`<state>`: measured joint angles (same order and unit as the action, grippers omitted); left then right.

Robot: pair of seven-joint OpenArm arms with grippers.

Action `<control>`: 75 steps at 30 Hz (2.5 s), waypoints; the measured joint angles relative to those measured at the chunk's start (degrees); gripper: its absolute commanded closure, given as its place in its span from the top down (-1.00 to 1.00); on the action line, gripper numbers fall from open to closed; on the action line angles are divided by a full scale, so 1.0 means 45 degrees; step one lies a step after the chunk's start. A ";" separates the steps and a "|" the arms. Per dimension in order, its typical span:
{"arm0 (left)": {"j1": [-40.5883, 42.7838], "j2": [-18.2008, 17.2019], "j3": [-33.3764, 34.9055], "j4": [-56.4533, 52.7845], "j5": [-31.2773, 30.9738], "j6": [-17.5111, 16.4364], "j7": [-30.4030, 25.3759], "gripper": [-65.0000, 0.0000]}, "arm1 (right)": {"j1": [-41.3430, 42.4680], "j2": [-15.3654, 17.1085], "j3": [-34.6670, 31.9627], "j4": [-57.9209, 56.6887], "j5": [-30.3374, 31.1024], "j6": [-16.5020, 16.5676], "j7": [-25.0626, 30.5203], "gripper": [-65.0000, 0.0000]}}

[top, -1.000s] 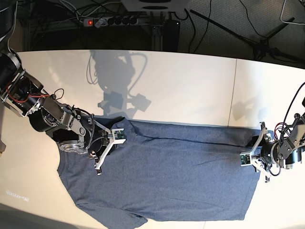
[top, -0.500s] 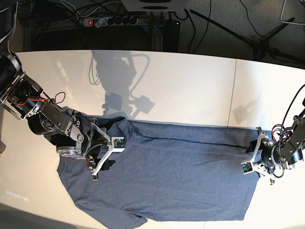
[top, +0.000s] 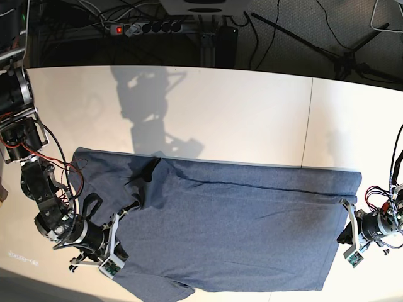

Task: Fold the T-shirt properly
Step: 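Move both grippers further onto the shirt and pinch the fabric, then pull the pinched shirt edge toward the robot with both grippers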

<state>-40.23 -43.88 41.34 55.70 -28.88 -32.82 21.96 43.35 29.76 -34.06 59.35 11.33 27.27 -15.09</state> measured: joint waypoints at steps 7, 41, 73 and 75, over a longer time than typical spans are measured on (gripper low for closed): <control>0.1141 0.0729 -0.0699 -0.0185 -0.1078 0.0000 0.0437 -1.00 | -0.0874 -0.0758 0.0248 -0.1647 0.0641 0.0000 -0.0015 -1.00; 0.3531 0.1418 -0.1855 -0.1321 -0.2108 -0.0155 0.1263 -1.00 | -0.7140 -0.1384 0.5523 0.0238 0.1598 -0.0015 0.0801 -1.00; 1.2614 0.1219 -0.7898 0.8087 -0.1146 -0.0214 0.3249 -1.00 | -1.4290 -0.0199 0.9238 0.6664 0.1715 0.0005 -0.0389 -1.00; 1.2332 0.1219 -0.7873 0.8063 -0.0962 -0.0233 0.3259 -0.98 | -1.4207 -0.0199 0.9238 0.6664 0.1705 0.0010 -0.0432 -1.00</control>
<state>15.27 -38.39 5.91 91.98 -33.21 -33.87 36.62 -20.58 28.86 7.51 89.34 19.00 27.31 -17.04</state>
